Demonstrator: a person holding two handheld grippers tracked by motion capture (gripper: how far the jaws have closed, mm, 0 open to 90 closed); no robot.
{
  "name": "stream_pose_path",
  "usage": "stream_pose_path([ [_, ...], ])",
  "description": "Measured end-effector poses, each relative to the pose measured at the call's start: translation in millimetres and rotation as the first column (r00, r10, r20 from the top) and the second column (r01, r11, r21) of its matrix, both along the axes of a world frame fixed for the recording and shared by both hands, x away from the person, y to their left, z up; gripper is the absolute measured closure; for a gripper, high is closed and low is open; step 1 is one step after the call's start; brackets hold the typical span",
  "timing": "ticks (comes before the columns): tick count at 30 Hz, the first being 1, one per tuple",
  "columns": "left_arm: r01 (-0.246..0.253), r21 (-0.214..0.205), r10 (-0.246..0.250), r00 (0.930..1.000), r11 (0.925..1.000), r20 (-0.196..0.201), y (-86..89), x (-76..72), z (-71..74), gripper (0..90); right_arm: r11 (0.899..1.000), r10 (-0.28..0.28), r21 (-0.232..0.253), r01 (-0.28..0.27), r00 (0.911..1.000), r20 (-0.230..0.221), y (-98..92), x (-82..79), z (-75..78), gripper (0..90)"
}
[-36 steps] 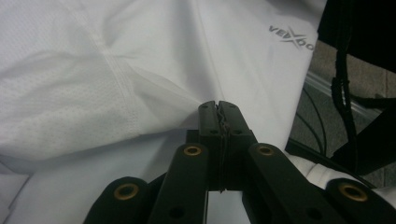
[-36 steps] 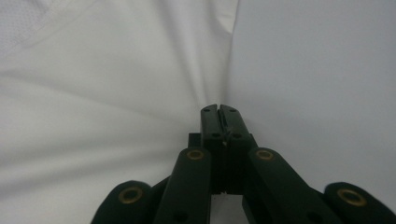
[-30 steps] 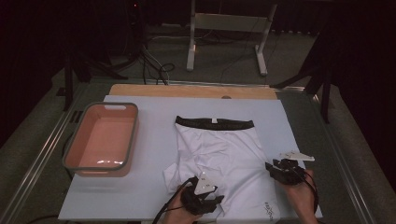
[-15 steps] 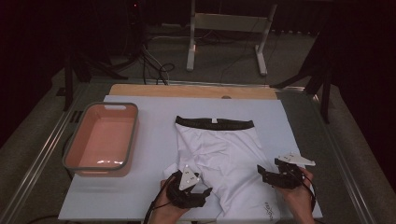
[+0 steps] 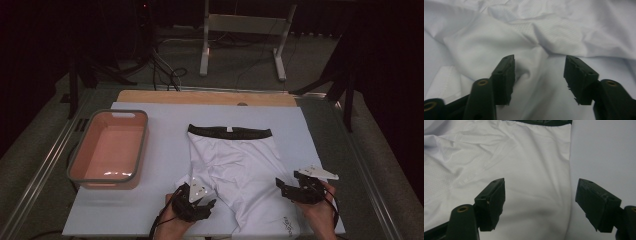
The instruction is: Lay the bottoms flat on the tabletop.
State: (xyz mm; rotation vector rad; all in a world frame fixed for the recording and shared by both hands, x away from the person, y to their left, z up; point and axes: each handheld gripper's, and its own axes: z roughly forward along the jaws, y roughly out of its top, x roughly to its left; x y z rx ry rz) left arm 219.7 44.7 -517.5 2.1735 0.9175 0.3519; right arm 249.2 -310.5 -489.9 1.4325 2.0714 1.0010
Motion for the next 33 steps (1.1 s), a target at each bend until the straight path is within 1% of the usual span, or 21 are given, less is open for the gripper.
stream_pose_path([
  [2, -0.014, 0.016, 0.014, 0.9999, 0.9998, 0.0, 1.2, 2.5, -2.2, 52.3, 1.0, -0.001, 0.0, 0.001, 1.0, 0.0, -0.7, 0.1, -0.3, 24.0],
  [4, -0.038, 0.005, 0.038, 0.9991, 0.9993, -0.019, 4.7, 6.6, -3.8, 64.9, 1.0, 0.002, 0.0, -0.002, 1.0, -0.003, -1.3, 0.4, -0.7, 24.2],
  [6, -0.04, -0.019, 0.039, 0.9987, 0.999, -0.031, 8.9, 8.8, -2.2, 77.4, 1.0, 0.001, 0.0, -0.001, 1.0, -0.003, -1.0, 0.4, -1.3, 24.3],
  [7, -0.04, -0.027, 0.039, 0.9988, 0.9988, -0.031, 10.1, 8.9, -0.4, 81.8, 1.0, 0.003, 0.0, -0.003, 1.0, -0.004, -0.9, 0.4, -1.4, 24.4],
  [8, -0.038, -0.032, 0.037, 0.999, 0.9988, -0.026, 11.1, 8.6, 1.8, 83.4, 1.0, 0.005, 0.001, -0.005, 1.0, -0.004, -0.8, 0.5, -1.4, 24.7],
  [10, -0.034, -0.068, 0.031, 0.9989, 0.9971, -0.035, 13.4, 8.4, 6.1, 84.1, 1.0, 0.002, -0.003, -0.002, 1.0, -0.005, -0.4, 0.6, -1.7, 24.7],
  [12, -0.039, -0.095, 0.036, 0.9989, 0.9947, -0.031, 16.1, 7.7, 10.9, 84.0, 1.0, 0.004, -0.002, -0.004, 1.0, -0.007, -0.6, 0.9, -1.9, 24.7],
  [14, -0.044, -0.11, 0.042, 0.999, 0.9929, -0.016, 19.6, 7.4, 16.3, 83.8, 1.0, 0.005, -0.004, -0.005, 0.9999, -0.01, -0.8, 1.0, -2.1, 24.7],
  [16, -0.048, -0.143, 0.047, 0.9988, 0.9886, -0.01, 24.1, 7.4, 21.8, 83.6, 1.0, 0.004, -0.004, -0.004, 0.9999, -0.01, -1.1, 1.1, -2.1, 24.7],
  [21, -0.055, -0.219, 0.059, 0.9982, 0.9743, 0.013, 35.0, 7.2, 35.6, 83.4, 1.0, 0.001, -0.006, -0.001, 1.0, -0.01, -1.7, 1.3, -2.3, 24.7],
  [22, -0.055, -0.219, 0.059, 0.9982, 0.9743, 0.013, 35.0, 7.2, 35.6, 83.4, 1.0, 0.001, -0.006, -0.001, 1.0, -0.01, -1.7, 1.3, -2.3, 24.7],
  [23, -0.057, -0.244, 0.063, 0.9978, 0.9681, 0.018, 38.0, 7.1, 40.3, 83.4, 1.0, 0.0, -0.005, -0.001, 1.0, -0.009, -1.8, 1.4, -2.2, 24.8],
  [24, -0.057, -0.244, 0.063, 0.9978, 0.9681, 0.018, 38.0, 7.1, 40.3, 83.4, 1.0, 0.0, -0.005, -0.001, 1.0, -0.009, -1.8, 1.4, -2.2, 24.8],
  [26, -0.05, -0.296, 0.059, 0.9981, 0.9539, 0.021, 42.2, 7.2, 49.2, 83.4, 1.0, -0.002, -0.005, 0.002, 1.0, -0.009, -2.0, 1.2, -1.7, 24.8],
  [27, -0.05, -0.296, 0.059, 0.9981, 0.9539, 0.021, 42.2, 7.2, 49.2, 83.3, 1.0, -0.002, -0.005, 0.002, 1.0, -0.009, -2.0, 1.2, -1.7, 24.8],
  [28, -0.042, -0.315, 0.053, 0.9982, 0.9481, 0.027, 42.6, 7.0, 52.5, 83.4, 1.0, 0.0, -0.004, 0.0, 0.9999, -0.01, -2.2, 1.2, -1.5, 24.8],
  [29, -0.042, -0.315, 0.053, 0.9982, 0.9481, 0.027, 42.6, 7.0, 52.5, 83.3, 1.0, 0.0, -0.004, 0.0, 0.9999, -0.01, -2.2, 1.2, -1.5, 24.8],
  [30, -0.034, -0.323, 0.048, 0.9982, 0.9458, 0.037, 42.8, 6.4, 55.6, 83.2, 1.0, 0.001, -0.004, -0.001, 1.0, -0.007, -2.1, 1.2, -1.5, 24.8],
  [31, -0.034, -0.323, 0.048, 0.9982, 0.9458, 0.037, 42.8, 6.4, 55.6, 83.1, 1.0, 0.001, -0.004, -0.001, 1.0, -0.007, -2.1, 1.2, -1.5, 24.8],
  [32, -0.03, -0.331, 0.048, 0.9977, 0.9433, 0.047, 44.2, 6.4, 58.0, 83.1, 1.0, -0.001, -0.004, 0.001, 1.0, -0.007, -2.3, 1.0, -1.2, 24.8],
  [33, -0.03, -0.331, 0.048, 0.9977, 0.9433, 0.047, 44.2, 6.4, 58.0, 83.0, 1.0, -0.001, -0.004, 0.001, 1.0, -0.007, -2.3, 1.0, -1.2, 24.8],
])
